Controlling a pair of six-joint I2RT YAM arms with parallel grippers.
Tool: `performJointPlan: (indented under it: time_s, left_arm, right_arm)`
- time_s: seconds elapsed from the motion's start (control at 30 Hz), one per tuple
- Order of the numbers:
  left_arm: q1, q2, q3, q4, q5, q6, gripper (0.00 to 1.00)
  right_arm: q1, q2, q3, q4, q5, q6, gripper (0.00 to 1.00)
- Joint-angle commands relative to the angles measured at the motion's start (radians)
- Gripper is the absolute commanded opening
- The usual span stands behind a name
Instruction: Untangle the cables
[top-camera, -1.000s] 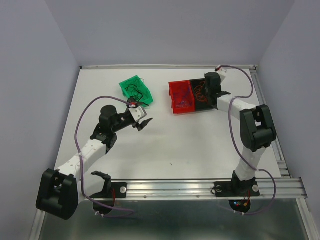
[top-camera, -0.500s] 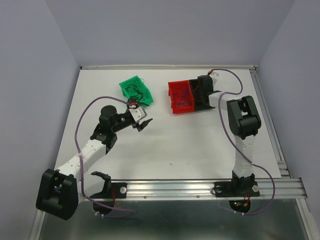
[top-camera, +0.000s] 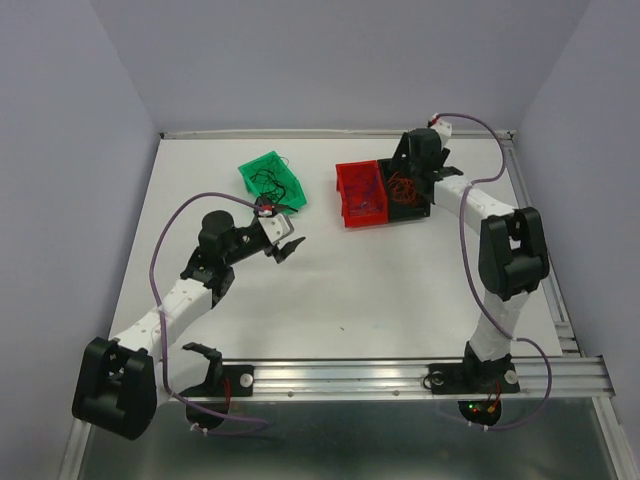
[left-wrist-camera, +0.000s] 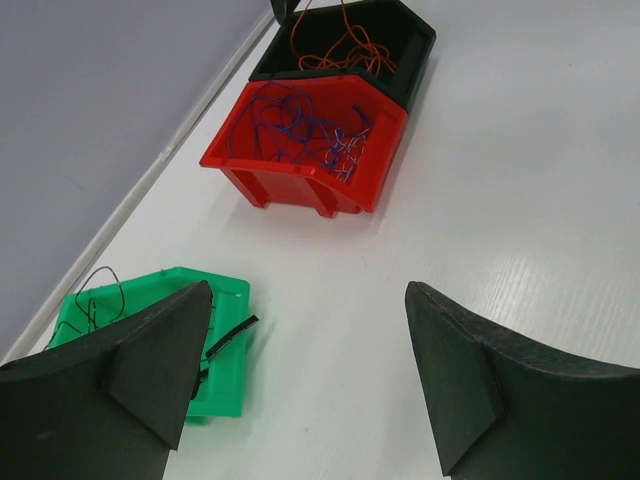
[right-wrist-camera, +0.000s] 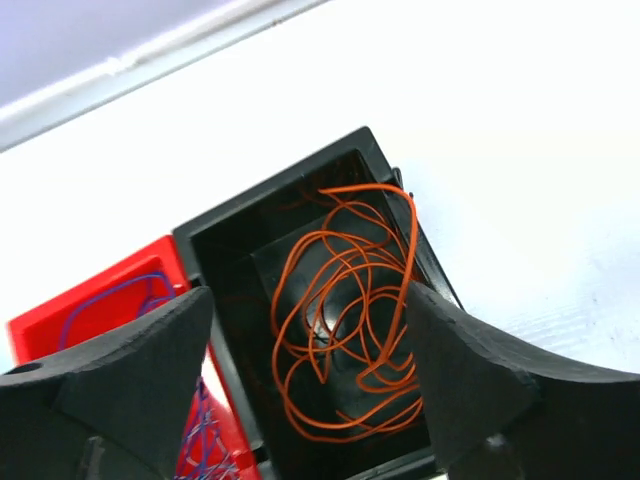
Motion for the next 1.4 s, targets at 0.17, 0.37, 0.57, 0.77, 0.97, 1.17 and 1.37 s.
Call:
performJointPlan:
  time_s: [0.17,0.37,0.57,0.77,0.97,1.17,1.37]
  left_arm:
    - [-0.007,0.003,0.024,0.014,-0.037,-0.025,0.9]
    - [0.005,-0.038,0.065,0.01,-0.152,-0.136,0.95]
    - [0.053,-0.115,0.052,-0.009,-0.299,-0.293,0.99]
    - [0.142,-0.202,0.01,-0.041,-0.485,-0.477,0.99]
    - [0.148,-0.414,-0.155,0.017,-0.598,-0.521,0.99]
    - [0.146,-0.572,-0.312,0.182,-0.555,-0.512,0.99]
    - [0.146,-0.564,-0.316,0.189,-0.543,-0.495,0.99]
  right_arm:
    - [0.002,-0.174,-0.029,-0.05,-0.009,-0.016,1.0]
    - [0.002,-0.39,-0.23,-0.017,-0.034,-0.031,1.0]
    - [0.002,-0.653,-0.558,0.109,-0.139,-0.065,1.0]
    - [0.002,-1.009,-0.944,0.268,-0.245,0.035,1.0]
    - [0.002,-1.191,-1.088,0.419,-0.301,0.038,1.0]
    - [0.004,-1.217,-1.092,0.396,-0.233,0.041,1.0]
    - [0.001,-1.206,-1.086,0.391,-0.23,0.043,1.0]
